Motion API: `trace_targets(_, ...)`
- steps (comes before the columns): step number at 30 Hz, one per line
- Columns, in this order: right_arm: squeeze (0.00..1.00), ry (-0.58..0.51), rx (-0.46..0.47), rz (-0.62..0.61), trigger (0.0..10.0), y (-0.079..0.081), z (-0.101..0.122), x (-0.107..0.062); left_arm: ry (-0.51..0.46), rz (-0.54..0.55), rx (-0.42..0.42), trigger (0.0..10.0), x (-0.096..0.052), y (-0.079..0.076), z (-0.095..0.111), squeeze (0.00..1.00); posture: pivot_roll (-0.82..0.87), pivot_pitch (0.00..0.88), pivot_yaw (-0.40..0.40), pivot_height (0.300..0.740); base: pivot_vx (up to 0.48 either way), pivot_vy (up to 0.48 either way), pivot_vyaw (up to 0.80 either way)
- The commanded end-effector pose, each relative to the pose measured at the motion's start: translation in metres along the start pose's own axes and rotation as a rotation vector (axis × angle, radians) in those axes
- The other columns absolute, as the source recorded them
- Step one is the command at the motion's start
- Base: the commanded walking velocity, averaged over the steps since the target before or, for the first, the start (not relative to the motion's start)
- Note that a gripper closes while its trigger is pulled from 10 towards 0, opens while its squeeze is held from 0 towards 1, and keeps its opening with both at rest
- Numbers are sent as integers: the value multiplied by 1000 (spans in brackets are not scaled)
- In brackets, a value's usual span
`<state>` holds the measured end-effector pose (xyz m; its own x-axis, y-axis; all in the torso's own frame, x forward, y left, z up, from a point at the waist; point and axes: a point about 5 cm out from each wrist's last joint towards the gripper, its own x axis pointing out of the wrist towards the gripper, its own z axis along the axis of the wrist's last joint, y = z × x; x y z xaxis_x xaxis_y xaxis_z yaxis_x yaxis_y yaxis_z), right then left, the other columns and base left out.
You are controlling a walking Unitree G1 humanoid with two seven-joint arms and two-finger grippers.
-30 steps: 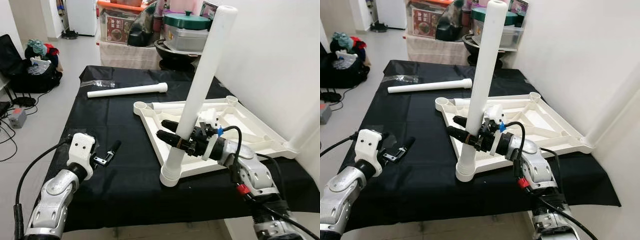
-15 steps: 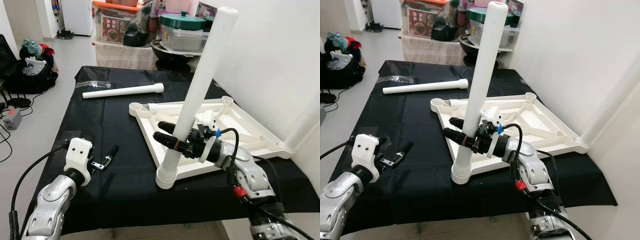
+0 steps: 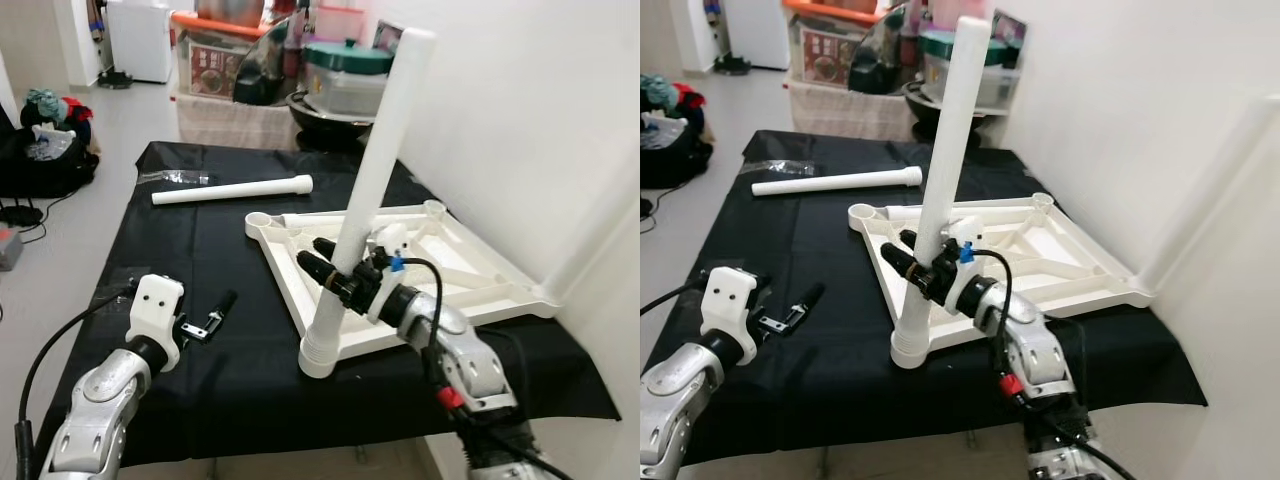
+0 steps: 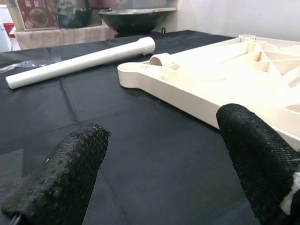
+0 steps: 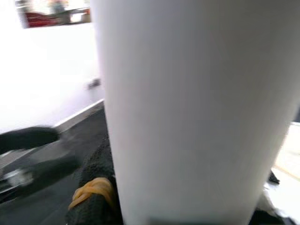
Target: Building children table
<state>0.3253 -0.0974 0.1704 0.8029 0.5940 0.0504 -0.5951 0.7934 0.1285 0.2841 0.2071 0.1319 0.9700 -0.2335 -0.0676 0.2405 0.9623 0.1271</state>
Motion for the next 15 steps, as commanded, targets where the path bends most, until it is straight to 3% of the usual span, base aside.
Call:
trace_targets(1, 0, 212, 47, -194, 0, -20, -44, -17, 4, -10, -15, 10000, 3, -3, -1, 8, 113, 0, -143, 740, 0, 0, 0)
trace_targets(4, 0, 185, 96, -430, 0, -29, -48, -25, 2, 1, -15, 10000, 2, -1, -1, 12, 114, 0, -145, 740, 0, 0, 0)
trace_targets(15, 0, 176, 68, -769, 0, -32, -42, -35, -7, 5, -22, 10000, 9, -4, -1, 8, 96, 0, -136, 740, 0, 0, 0)
